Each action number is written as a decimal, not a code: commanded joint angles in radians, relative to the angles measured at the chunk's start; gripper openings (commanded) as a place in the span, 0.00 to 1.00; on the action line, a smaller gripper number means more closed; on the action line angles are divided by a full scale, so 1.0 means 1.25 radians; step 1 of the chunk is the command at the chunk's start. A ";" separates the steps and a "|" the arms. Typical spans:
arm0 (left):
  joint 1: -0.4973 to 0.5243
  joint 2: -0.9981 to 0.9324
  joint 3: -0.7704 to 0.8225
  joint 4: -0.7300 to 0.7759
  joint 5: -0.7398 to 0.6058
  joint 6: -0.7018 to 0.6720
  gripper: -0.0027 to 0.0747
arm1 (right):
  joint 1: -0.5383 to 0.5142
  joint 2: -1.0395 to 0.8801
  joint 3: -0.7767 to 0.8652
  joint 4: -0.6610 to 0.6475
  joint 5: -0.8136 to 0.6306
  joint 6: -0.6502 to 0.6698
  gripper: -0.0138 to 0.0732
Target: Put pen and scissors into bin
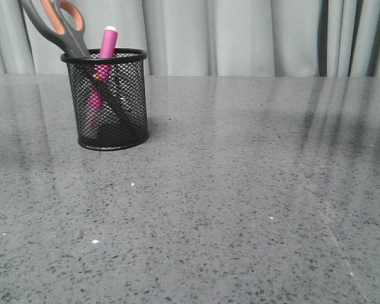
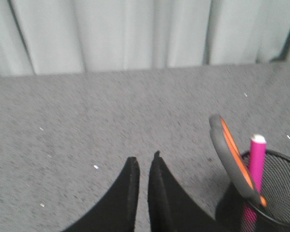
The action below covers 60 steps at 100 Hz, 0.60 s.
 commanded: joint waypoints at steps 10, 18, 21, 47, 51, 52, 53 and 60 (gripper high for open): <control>0.000 -0.087 0.042 -0.027 -0.155 -0.007 0.01 | -0.102 -0.170 0.082 0.009 0.011 -0.038 0.09; 0.000 -0.139 0.102 -0.027 -0.230 -0.007 0.01 | -0.143 -0.234 0.140 0.009 0.011 -0.054 0.09; 0.000 -0.165 0.123 -0.027 -0.254 -0.007 0.01 | -0.162 -0.259 0.169 0.009 0.009 -0.054 0.09; 0.000 -0.385 0.307 -0.027 -0.312 0.016 0.01 | -0.268 -0.483 0.418 0.011 0.001 -0.084 0.09; 0.000 -0.416 0.335 -0.027 -0.312 0.016 0.01 | -0.279 -0.514 0.460 0.011 0.001 -0.089 0.09; 0.000 -0.427 0.339 -0.027 -0.312 0.016 0.01 | -0.280 -0.527 0.467 0.011 0.001 -0.089 0.09; 0.000 -0.433 0.348 -0.027 -0.312 0.016 0.01 | -0.282 -0.534 0.474 0.011 0.001 -0.089 0.09; 0.000 -0.491 0.385 -0.029 -0.298 0.016 0.01 | -0.295 -0.598 0.539 0.021 0.001 -0.089 0.09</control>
